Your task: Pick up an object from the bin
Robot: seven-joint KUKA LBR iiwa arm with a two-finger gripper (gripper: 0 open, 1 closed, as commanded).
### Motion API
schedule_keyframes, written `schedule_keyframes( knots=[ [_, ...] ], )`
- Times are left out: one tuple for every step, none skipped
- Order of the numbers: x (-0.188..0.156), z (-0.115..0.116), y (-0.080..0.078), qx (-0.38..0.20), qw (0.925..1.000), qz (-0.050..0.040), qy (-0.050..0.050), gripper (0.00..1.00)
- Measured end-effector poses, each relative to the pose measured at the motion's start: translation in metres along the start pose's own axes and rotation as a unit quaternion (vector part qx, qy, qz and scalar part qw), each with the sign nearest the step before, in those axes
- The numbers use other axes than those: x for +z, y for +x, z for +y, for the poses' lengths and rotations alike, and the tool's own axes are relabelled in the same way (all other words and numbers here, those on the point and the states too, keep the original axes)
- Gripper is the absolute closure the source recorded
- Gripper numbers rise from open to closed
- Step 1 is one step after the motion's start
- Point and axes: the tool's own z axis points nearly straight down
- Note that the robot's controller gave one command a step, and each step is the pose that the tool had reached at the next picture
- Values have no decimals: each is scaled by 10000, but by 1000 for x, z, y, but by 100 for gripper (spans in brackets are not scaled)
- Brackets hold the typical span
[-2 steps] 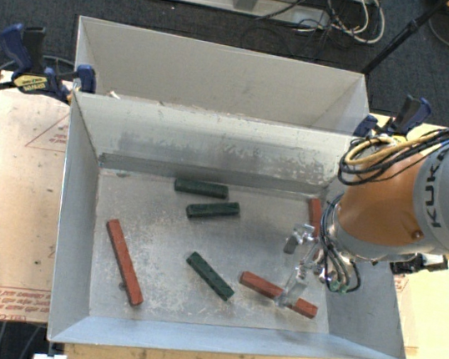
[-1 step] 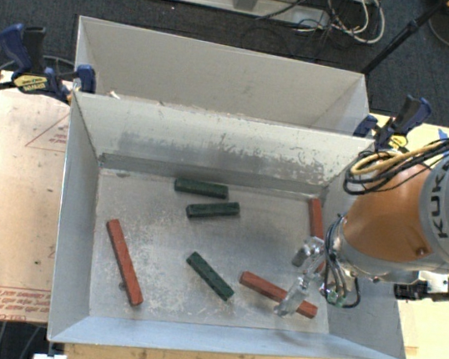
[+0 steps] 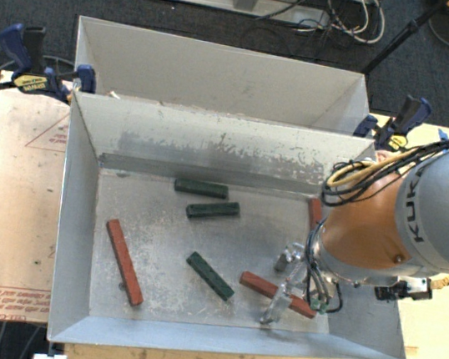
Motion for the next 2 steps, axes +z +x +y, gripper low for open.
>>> schedule_keyframes(
  knots=[
    [0, 0, 0, -3, 10000, -12, 0, 0],
    [-1, 1, -1, -8, 10000, -16, -1, 100]
  ],
)
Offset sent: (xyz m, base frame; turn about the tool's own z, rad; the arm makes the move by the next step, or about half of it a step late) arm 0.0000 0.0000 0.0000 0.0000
